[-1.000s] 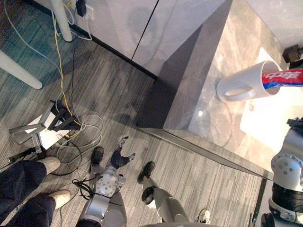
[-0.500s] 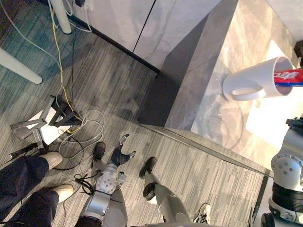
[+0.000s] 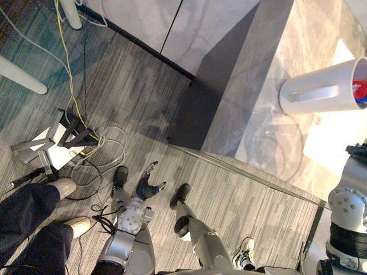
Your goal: Organize washtable
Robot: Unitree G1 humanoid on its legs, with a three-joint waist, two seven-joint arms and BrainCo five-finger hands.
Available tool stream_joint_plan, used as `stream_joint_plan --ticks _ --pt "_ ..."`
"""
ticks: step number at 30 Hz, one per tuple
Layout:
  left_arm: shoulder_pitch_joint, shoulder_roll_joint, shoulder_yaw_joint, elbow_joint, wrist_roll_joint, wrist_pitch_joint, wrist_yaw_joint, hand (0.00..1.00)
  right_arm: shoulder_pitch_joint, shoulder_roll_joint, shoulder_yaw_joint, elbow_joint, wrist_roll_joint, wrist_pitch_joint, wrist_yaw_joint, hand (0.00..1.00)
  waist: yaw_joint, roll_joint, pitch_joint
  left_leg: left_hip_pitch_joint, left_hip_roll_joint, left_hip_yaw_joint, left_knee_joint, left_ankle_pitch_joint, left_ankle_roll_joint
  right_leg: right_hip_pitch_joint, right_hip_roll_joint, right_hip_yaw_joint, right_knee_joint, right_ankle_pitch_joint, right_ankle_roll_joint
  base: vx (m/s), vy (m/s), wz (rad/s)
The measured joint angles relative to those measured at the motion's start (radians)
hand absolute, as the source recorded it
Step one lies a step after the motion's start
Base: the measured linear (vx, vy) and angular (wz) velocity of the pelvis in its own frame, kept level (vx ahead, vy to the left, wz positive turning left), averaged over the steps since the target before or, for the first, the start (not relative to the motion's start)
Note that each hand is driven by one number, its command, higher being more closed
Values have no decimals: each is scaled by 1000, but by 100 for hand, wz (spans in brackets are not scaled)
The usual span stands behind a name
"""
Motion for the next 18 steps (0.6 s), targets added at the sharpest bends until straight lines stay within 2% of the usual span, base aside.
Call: stream_joint_plan --ticks 6,18 --pt "0 -1 0 -7 0 0 0 0 11 0 -5 -38 0 0 27 0 1 0 0 0 0 0 4 0 0 1 0 1 -1 0 0 14 46 -1" --pt "-2 -4 -1 -5 -15 6 0 0 20 0 -28 -38 1 5 27 0 5 -3 -7 28 0 26 13 0 0 26 1 7 -17 3 -3 3 41 -4"
